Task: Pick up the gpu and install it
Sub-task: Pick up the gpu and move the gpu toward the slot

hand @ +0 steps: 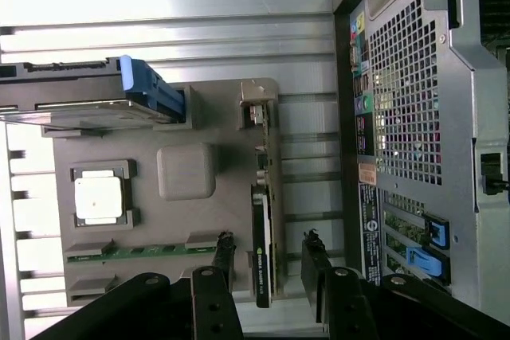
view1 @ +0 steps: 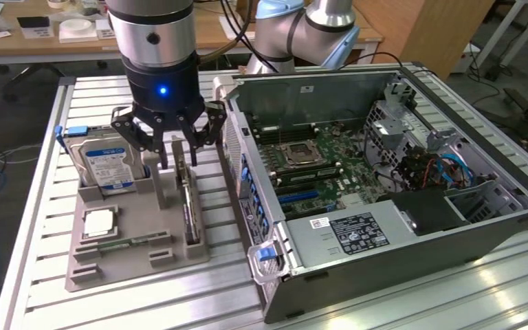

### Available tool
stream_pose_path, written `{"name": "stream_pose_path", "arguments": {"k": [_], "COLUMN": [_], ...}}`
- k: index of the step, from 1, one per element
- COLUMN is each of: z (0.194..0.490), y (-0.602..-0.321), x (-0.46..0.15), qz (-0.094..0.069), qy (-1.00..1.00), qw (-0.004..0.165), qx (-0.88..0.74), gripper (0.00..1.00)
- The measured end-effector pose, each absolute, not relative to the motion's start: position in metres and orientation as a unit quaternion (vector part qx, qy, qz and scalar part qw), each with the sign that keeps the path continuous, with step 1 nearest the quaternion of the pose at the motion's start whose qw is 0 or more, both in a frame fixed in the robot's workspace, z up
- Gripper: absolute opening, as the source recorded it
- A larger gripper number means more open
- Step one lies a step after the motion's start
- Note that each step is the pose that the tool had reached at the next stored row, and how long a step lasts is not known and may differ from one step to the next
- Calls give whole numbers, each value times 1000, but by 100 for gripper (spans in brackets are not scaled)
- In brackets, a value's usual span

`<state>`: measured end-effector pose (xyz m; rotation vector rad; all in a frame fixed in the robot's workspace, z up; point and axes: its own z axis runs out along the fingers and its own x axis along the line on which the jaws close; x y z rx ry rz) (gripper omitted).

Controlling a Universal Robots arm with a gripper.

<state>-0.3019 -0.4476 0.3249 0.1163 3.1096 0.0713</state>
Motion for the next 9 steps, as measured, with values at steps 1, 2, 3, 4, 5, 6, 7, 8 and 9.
{"name": "stream_pose_path", "arguments": {"k": [1, 2, 3, 4, 5, 6, 7, 8, 9], "z": [325, 325, 325, 325, 325, 325, 325, 325, 324], "y": [-448, -448, -448, -448, -448, -448, -448, -448, -448], "x": [-302, -302, -302, -302, -302, -302, -302, -302, -302], "qz": [23, 23, 23, 23, 23, 23, 23, 23, 23], "qy": [999, 999, 999, 999, 999, 999, 999, 999, 999], "qw": [14, 14, 15, 14, 14, 14, 14, 14, 15], "qx": [37, 37, 37, 37, 37, 37, 37, 37, 37], "gripper": [47, 47, 47, 47, 47, 47, 47, 47, 47]}}
